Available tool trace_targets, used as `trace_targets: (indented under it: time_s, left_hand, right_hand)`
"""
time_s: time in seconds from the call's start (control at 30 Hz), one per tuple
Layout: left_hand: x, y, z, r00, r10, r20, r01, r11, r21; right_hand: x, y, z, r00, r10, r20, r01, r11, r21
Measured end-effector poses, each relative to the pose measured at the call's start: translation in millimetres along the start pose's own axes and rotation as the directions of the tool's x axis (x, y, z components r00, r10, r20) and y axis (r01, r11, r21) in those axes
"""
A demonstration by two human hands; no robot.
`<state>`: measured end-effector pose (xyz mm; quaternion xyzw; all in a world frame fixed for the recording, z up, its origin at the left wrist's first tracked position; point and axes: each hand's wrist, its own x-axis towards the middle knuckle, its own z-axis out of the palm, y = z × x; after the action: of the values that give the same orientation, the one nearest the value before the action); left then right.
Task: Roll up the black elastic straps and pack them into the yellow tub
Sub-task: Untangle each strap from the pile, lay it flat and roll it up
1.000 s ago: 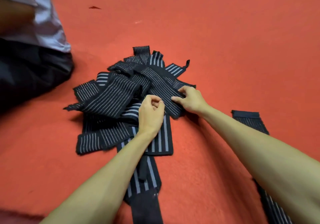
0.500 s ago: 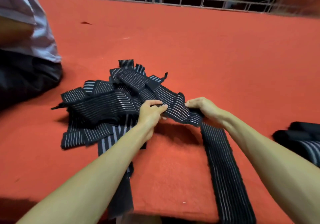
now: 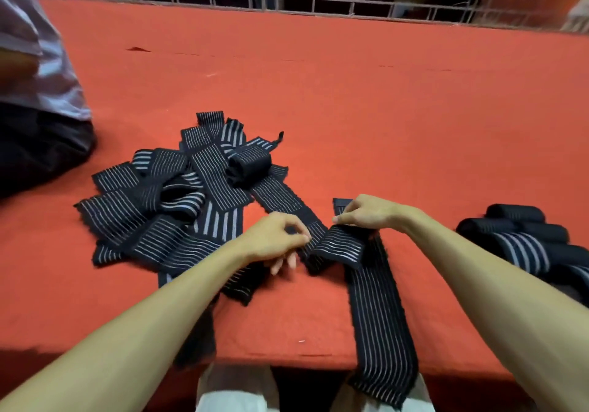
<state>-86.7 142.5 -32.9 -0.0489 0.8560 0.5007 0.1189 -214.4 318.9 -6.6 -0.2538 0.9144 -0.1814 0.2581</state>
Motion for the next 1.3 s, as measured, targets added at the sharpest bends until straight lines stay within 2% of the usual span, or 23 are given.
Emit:
trace_targets:
  time_s: [0.07, 0.13, 0.2, 0.27, 0.4, 0.53, 0.6, 0.63, 0.73, 0.83, 0.9, 0.97, 1.0, 1.07, 1.13, 1.2, 1.23, 1.3]
  left_hand:
    - [3, -4, -19, 0.975, 0.048, -0.215, -0.048, 0.999, 0.01]
    - [10, -16, -37, 0.912, 0.068, -0.405, -0.074, 0.997, 0.002]
    - [21, -33, -51, 0.843, 0.077, -0.533, -0.071, 0.997, 0.031]
    - [34, -52, -61, 0.791, 0.107, -0.602, -0.052, 0.993, 0.108]
    - [68, -80, -79, 0.717, 0.322, -0.618, -0.057, 0.911, 0.409]
    - [103, -80, -92, 0.779, 0.364, -0.51, 0.029, 0.793, 0.609]
    - [114, -83, -97, 0.769, 0.399, -0.499, 0.071, 0.723, 0.687]
    - [115, -85, -100, 0.738, 0.399, -0.544, 0.079, 0.75, 0.657]
    - [109, -82, -106, 0.609, 0.283, -0.741, 0.005, 0.933, 0.36]
    - [94, -71, -114, 0.547, 0.235, -0.804, -0.091, 0.971, 0.222]
    - [82, -63, -117, 0.512, 0.23, -0.828, -0.165, 0.972, 0.168]
    - [71, -56, -116, 0.48, 0.224, -0.848, -0.211, 0.968, 0.136]
    - [67, -55, -113, 0.481, 0.222, -0.848, -0.214, 0.968, 0.132]
    - [64, -61, -110, 0.548, 0.203, -0.811, -0.147, 0.978, 0.146]
    - [60, -70, -101, 0.65, 0.152, -0.744, 0.037, 0.972, 0.232]
    - [54, -75, -88, 0.671, 0.17, -0.721, 0.218, 0.885, 0.411]
    - [52, -76, -82, 0.667, 0.252, -0.701, 0.21, 0.839, 0.502]
    - [49, -71, -70, 0.67, 0.463, -0.58, -0.008, 0.786, 0.618]
  right_hand:
    - [14, -9, 0, 0.998, -0.036, -0.058, 0.032, 0.997, -0.069]
    - [28, -19, 0, 0.991, -0.074, -0.113, 0.061, 0.992, -0.109]
    - [45, -30, 2, 0.983, -0.105, -0.151, 0.094, 0.992, -0.078]
    - [62, -41, 7, 0.969, -0.136, -0.206, 0.134, 0.991, -0.024]
    - [106, -60, 22, 0.939, -0.103, -0.327, 0.155, 0.979, 0.135]
    - [141, -66, 43, 0.939, -0.064, -0.338, 0.132, 0.974, 0.184]
    - [151, -68, 54, 0.934, -0.036, -0.355, 0.117, 0.97, 0.211]
    - [156, -70, 58, 0.929, -0.015, -0.369, 0.104, 0.969, 0.224]
    - [158, -74, 57, 0.932, 0.031, -0.362, 0.055, 0.973, 0.222]
    - [148, -77, 43, 0.95, 0.026, -0.31, 0.075, 0.949, 0.307]
    - [137, -73, 31, 0.963, 0.015, -0.269, 0.102, 0.904, 0.415]
    - [123, -63, 19, 0.978, 0.003, -0.207, 0.091, 0.891, 0.444]
    - [112, -57, 12, 0.98, 0.001, -0.201, 0.085, 0.905, 0.418]
    - [97, -46, 2, 0.977, 0.003, -0.214, 0.076, 0.93, 0.361]
    - [83, -36, -2, 0.982, 0.004, -0.188, 0.051, 0.957, 0.287]
    - [76, -31, 0, 0.992, -0.002, -0.126, 0.023, 0.985, 0.172]
    - [75, -30, 3, 0.996, -0.009, -0.088, 0.017, 0.995, 0.095]
    - [74, -28, 9, 0.998, -0.005, -0.059, 0.001, 0.997, -0.077]
